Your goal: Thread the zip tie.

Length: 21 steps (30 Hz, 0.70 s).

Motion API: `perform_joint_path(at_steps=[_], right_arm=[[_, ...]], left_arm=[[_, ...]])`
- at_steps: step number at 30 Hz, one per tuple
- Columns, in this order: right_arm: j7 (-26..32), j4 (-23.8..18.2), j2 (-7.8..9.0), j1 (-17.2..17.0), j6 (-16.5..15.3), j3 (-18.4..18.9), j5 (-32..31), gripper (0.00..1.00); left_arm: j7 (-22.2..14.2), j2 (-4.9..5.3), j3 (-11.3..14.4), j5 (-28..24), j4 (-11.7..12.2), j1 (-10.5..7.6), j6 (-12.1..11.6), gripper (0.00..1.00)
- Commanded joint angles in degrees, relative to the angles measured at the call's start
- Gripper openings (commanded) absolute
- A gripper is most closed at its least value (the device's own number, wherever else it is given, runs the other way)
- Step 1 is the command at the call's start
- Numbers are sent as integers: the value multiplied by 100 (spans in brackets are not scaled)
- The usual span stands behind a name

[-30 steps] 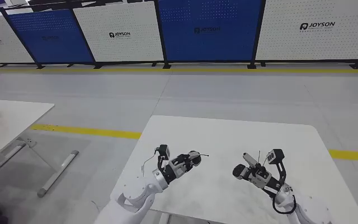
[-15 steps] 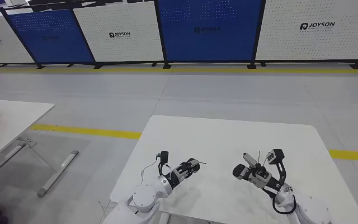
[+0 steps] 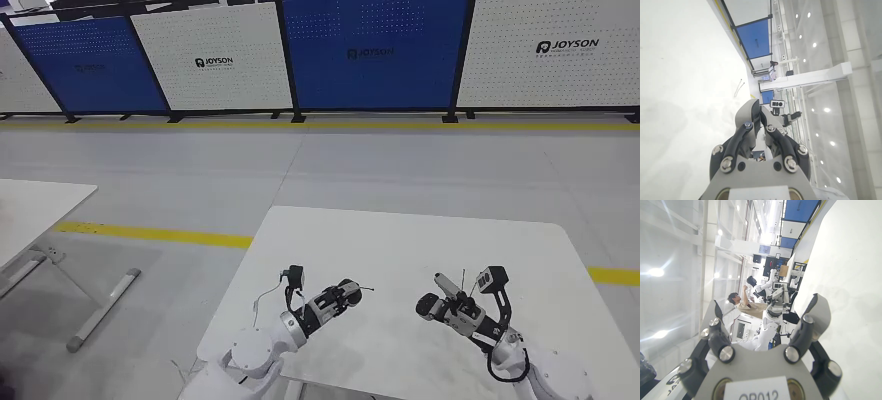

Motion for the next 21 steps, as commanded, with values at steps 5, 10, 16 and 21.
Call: perform_joint_path(at_steps=[5, 10, 16, 21], right_arm=[[0, 0, 0, 0, 0, 0, 0, 100], [0, 0, 0, 0, 0, 0, 0, 100], [0, 0, 0, 0, 0, 0, 0, 100], [0, 0, 0, 0, 0, 0, 0, 100]], left_arm=[[-32, 78, -497, -113, -967, 487, -348, 0], [-230, 125, -785, -317, -1637, 859, -495, 0], [-261, 143, -904, -309, -1753, 987, -459, 0], [-261, 143, -904, -309, -1753, 987, -459, 0]])
